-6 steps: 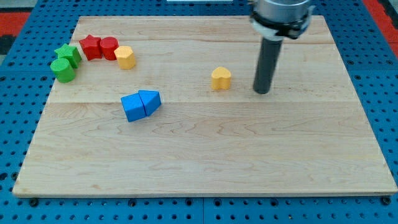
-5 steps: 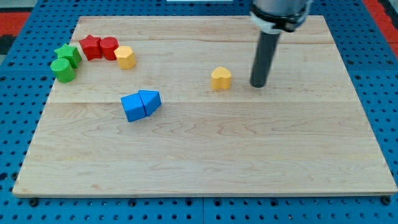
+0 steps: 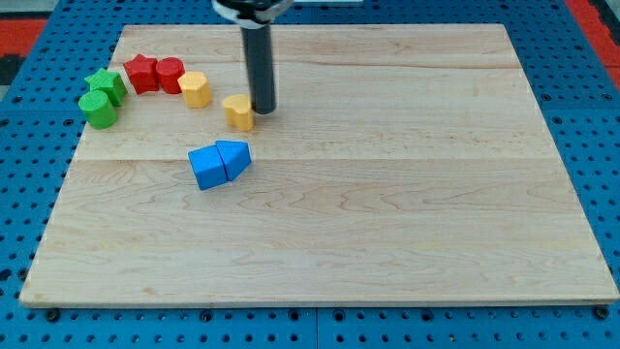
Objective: Slide yellow heart below to yellow hexagon
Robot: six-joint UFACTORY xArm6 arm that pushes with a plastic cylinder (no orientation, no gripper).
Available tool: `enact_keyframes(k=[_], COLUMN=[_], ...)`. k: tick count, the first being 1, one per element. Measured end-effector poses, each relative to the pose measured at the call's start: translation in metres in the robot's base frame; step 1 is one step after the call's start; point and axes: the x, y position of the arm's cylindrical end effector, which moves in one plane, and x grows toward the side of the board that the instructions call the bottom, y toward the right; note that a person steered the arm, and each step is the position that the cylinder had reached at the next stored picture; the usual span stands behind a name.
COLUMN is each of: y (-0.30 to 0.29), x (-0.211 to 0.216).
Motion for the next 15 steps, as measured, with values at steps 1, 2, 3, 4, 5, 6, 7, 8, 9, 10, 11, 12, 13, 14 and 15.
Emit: enact_keyframes(k=[1,2,3,4,5,6,7,8,9,10,11,12,13,14,15], y=[-0.012,0.014,0.015,-0.006,-0.014,-0.014,-0.014,-0.014,-0.026,-0.047,-0.056,-0.057,-0.056,-0.017,0.049], x=[0.001,0.016,0.043,0.055,0.047,0.023,0.016,0.023,0.034,0.033,0.030,0.024,0.022,0.036,0.053])
